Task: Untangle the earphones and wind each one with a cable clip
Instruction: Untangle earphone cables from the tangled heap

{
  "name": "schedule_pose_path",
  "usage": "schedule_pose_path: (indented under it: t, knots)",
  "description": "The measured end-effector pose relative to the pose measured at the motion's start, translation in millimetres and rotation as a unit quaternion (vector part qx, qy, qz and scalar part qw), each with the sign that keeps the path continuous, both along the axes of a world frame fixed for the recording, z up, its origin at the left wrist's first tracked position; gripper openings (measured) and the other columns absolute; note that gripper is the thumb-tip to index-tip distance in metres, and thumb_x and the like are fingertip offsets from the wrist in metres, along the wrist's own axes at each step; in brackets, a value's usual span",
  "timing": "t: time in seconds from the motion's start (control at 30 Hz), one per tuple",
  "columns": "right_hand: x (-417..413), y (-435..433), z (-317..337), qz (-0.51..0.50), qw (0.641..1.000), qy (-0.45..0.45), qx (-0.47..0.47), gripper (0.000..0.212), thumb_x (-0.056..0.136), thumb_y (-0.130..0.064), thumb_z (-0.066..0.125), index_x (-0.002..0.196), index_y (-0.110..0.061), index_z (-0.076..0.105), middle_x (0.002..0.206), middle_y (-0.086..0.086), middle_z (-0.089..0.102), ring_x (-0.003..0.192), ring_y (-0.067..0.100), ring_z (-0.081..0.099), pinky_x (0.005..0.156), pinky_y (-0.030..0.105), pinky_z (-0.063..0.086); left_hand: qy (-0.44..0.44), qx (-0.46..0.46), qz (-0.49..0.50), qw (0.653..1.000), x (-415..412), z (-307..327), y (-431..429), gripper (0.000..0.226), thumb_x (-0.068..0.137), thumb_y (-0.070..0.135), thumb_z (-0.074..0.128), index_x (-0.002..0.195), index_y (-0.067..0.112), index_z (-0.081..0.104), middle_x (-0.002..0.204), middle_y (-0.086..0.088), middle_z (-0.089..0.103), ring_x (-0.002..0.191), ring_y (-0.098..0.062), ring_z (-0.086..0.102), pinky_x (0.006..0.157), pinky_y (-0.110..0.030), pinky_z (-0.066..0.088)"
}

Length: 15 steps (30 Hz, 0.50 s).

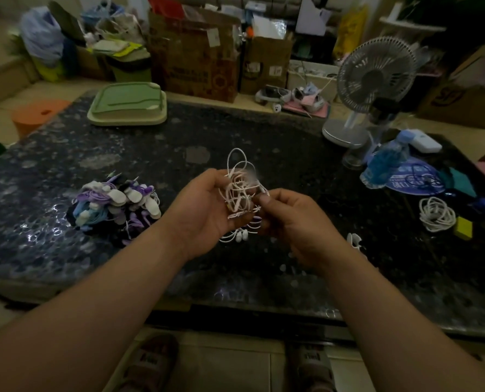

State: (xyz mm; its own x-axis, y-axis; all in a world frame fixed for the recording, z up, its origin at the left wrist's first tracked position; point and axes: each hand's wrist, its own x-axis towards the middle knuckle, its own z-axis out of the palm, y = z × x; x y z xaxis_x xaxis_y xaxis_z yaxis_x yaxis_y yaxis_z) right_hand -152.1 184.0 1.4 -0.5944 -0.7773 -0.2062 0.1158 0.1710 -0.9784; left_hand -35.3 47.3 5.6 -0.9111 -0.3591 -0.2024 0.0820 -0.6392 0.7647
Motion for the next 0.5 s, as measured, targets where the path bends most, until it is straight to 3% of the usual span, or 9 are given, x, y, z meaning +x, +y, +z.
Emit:
schedule_pose_path:
  t: [0.1,0.17,0.27,0.4,0.5]
  knots:
    - [-2.7,4.7,1.5,-0.018,0.999,0.026,0.011,0.028,0.106,-0.025,0.056,0.102,-0.003,0.072,0.071,0.0,0.061,0.064,0.013,0.055,0.062,0.026,0.05,-0.024,0.005,-0.009,1.0,0.2,-0.5,3.9,0.019,0.094,0.026,0.059,0.106,0.014,0.068,0.096,-0.006,0.067,0.072,-0.015,0.059,0.071,-0.032,0.052]
    - [-3.2,7.9,4.7,-0.014,0.999,0.034,0.011,0.027,0.106,-0.023,0.053,0.103,-0.008,0.074,0.076,0.001,0.062,0.071,0.015,0.057,0.065,0.028,0.05,-0.04,-0.036,0.016,0.998,-2.0,-3.7,4.7,0.018,0.101,0.013,0.054,0.113,0.012,0.067,0.098,-0.006,0.068,0.069,-0.012,0.056,0.062,-0.027,0.05]
    - [-1.6,13.3,8.7,-0.003,0.999,0.043,-0.006,0.021,0.103,-0.009,0.053,0.104,-0.009,0.074,0.085,0.005,0.069,0.078,0.016,0.061,0.068,0.026,0.053,-0.053,-0.073,0.058,0.994,-3.0,-4.7,4.8,0.035,0.102,-0.003,0.043,0.124,0.009,0.067,0.099,-0.008,0.074,0.069,-0.013,0.064,0.058,-0.025,0.05]
    - [1.1,20.0,13.2,0.02,0.999,0.048,-0.002,0.022,0.098,0.006,0.049,0.094,-0.006,0.066,0.076,-0.001,0.073,0.07,0.01,0.068,0.065,0.022,0.056,-0.06,-0.067,0.071,0.993,0.2,-4.6,1.1,0.047,0.094,-0.009,0.038,0.126,0.008,0.068,0.11,-0.012,0.077,0.08,-0.016,0.071,0.059,-0.026,0.051]
    - [2.8,25.9,19.7,0.037,0.998,0.04,0.017,0.025,0.098,0.004,0.041,0.089,-0.008,0.062,0.078,0.005,0.073,0.072,0.012,0.07,0.067,0.025,0.056,-0.057,-0.069,0.074,0.993,2.4,-3.0,2.7,0.043,0.09,-0.011,0.038,0.121,0.002,0.065,0.111,-0.015,0.077,0.082,-0.018,0.069,0.063,-0.027,0.051]
